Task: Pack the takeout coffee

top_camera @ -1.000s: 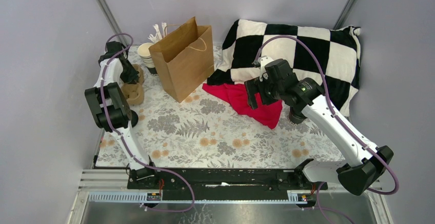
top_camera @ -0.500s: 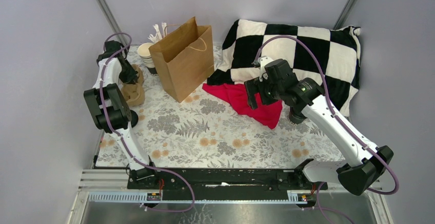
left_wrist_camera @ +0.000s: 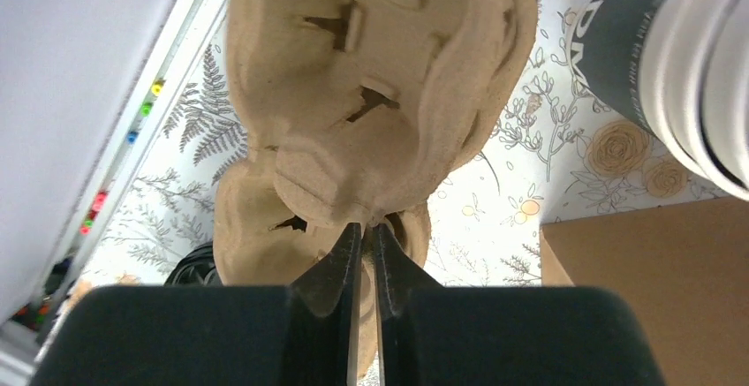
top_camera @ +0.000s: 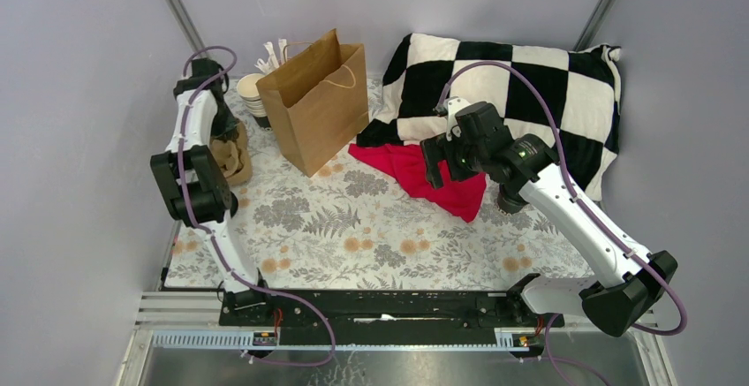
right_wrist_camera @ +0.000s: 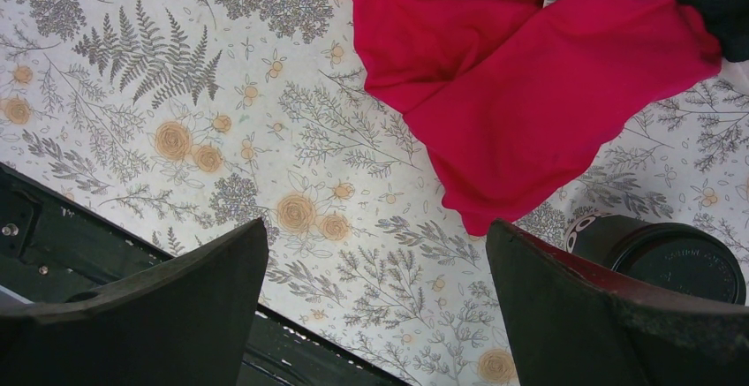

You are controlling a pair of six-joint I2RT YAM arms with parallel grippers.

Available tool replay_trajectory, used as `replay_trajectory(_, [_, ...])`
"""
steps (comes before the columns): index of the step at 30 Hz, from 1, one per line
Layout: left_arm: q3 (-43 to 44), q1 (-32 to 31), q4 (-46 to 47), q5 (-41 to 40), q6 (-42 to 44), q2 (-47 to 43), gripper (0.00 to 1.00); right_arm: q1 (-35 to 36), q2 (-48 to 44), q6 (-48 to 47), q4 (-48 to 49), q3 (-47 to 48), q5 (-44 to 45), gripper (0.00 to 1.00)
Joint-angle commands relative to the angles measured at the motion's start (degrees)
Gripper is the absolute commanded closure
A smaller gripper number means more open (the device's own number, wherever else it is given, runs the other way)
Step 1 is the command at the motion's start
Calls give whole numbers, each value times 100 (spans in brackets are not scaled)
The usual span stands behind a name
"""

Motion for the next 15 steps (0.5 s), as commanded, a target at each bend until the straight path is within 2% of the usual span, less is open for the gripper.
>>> replay_trajectory(1, [464,-486,-242,-1255,227,-241,100,78,15,-22,33,121,-44,0])
replay_trajectory(11, [728,-919,-628,-2058,77,-238,100,86,-15,-13,44,104,-70,0])
replay_trajectory(15, [1129,-1004,-925,-2184,-72,-305,100,118,-7,-5,61,116,-71,0])
